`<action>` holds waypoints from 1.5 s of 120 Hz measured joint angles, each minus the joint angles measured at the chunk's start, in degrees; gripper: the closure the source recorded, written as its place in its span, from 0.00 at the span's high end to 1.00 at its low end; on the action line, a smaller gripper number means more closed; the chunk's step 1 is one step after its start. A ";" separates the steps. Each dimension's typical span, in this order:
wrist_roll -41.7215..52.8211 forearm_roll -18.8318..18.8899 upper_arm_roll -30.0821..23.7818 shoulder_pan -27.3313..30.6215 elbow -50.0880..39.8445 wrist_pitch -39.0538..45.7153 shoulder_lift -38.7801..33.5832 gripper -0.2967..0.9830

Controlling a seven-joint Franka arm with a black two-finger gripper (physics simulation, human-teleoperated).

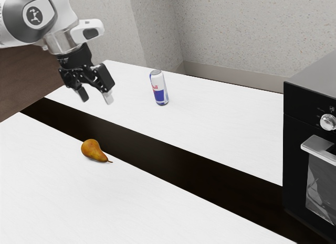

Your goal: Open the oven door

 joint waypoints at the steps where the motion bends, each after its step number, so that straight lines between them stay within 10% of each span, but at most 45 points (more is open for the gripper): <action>1: 0.08 -0.01 0.00 -0.16 0.00 -0.02 0.00 0.77; 26: 2.67 -0.27 -0.65 -3.21 9.35 -1.54 -2.44 0.77; 39: 15.84 -1.21 -22.98 13.33 16.30 1.95 -7.43 0.77; 70: 43.32 4.48 -45.89 -22.09 15.31 8.51 -0.44 0.76; 84: 53.09 6.73 -47.52 -12.76 17.61 10.91 6.48 0.77; 113: 67.90 15.08 -42.28 -20.87 23.70 12.51 16.56 0.77; 180: 85.79 18.64 -42.12 -20.39 12.08 20.83 16.97 0.77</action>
